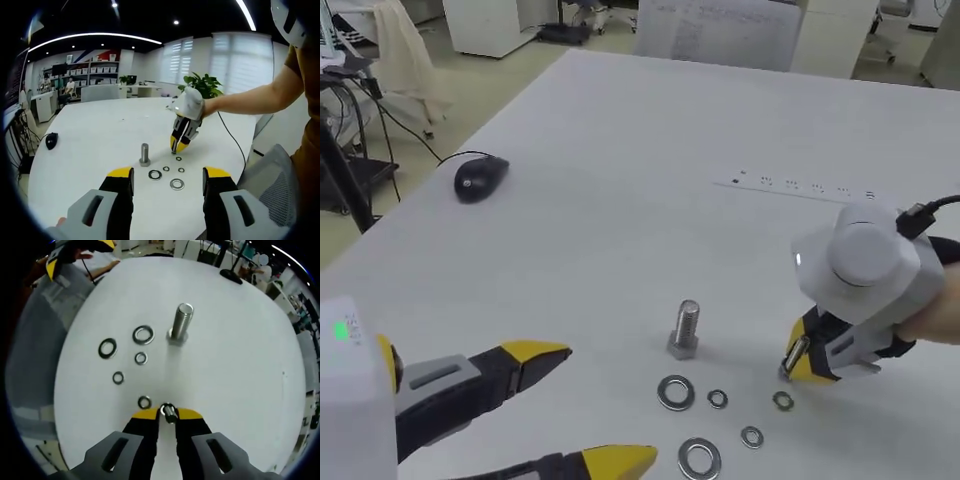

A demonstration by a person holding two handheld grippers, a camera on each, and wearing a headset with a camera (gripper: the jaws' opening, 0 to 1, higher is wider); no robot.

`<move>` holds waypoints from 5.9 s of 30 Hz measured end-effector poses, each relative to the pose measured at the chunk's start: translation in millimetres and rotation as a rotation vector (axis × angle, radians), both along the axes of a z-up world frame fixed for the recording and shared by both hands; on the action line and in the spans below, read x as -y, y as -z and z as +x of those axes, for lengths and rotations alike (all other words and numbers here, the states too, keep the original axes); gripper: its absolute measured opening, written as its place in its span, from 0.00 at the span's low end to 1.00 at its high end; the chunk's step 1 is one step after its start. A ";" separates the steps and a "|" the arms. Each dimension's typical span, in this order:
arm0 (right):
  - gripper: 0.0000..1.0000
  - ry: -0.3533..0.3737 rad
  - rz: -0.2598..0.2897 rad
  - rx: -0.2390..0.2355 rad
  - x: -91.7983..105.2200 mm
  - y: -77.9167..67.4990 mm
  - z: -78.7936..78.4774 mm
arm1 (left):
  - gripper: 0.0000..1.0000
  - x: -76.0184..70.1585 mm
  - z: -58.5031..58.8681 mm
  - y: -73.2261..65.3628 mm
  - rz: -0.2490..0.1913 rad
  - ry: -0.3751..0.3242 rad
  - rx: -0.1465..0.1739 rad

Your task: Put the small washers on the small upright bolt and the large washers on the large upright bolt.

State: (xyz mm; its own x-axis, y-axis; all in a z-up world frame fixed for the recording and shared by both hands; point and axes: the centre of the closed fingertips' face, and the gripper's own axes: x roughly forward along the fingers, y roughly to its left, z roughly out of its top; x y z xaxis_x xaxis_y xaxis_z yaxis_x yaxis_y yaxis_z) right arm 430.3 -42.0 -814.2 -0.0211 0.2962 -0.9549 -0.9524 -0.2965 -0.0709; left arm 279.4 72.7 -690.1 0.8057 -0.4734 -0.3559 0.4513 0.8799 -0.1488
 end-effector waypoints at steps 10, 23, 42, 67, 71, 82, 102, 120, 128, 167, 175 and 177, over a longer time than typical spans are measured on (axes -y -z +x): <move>0.14 -0.010 -0.005 0.000 5.8 5.4 -1.2 | 0.55 -1.4 -1.0 -0.1 -0.001 -0.006 0.001; 0.17 0.058 0.007 -0.031 21.4 -7.9 -4.1 | 0.55 0.7 -2.5 -3.6 0.006 -0.003 0.010; 0.17 0.143 0.063 -0.084 9.7 8.8 -29.5 | 0.55 2.1 -8.1 -8.4 0.010 -0.004 0.018; 0.15 -0.037 0.034 -0.036 3.8 8.6 -45.6 | 0.55 0.3 -8.4 -6.7 0.008 -0.013 0.014; 0.15 -0.054 0.037 -0.027 3.6 8.8 -45.5 | 0.54 1.0 -7.8 -7.1 0.008 -0.014 0.016; 0.15 -0.035 0.054 -0.055 3.3 9.2 -44.6 | 0.54 -0.6 -8.9 -5.1 0.009 -0.019 0.014; 0.16 -0.102 0.044 -0.057 3.1 9.0 -49.7 | 0.54 -1.0 -8.0 -5.7 0.010 -0.022 0.015; 0.12 -0.071 0.034 -0.057 2.6 7.9 -48.7 | 0.54 -2.2 -8.4 -7.7 0.012 -0.026 0.020; 0.12 -0.056 0.049 -0.053 4.7 -6.4 -45.2 | 0.54 -3.1 -9.3 -6.7 0.015 -0.027 0.018; 0.12 -0.061 0.057 0.056 -4.0 -55.3 -4.0 | 0.54 -1.9 -8.0 -8.8 0.012 -0.025 0.021; 0.12 -0.075 0.035 0.052 -3.7 -47.9 -2.5 | 0.54 -2.3 -8.7 -7.1 0.012 -0.028 0.017; 0.12 -0.079 0.031 0.054 -4.3 -44.7 -2.2 | 0.54 -2.6 -8.7 -7.4 0.008 -0.030 0.017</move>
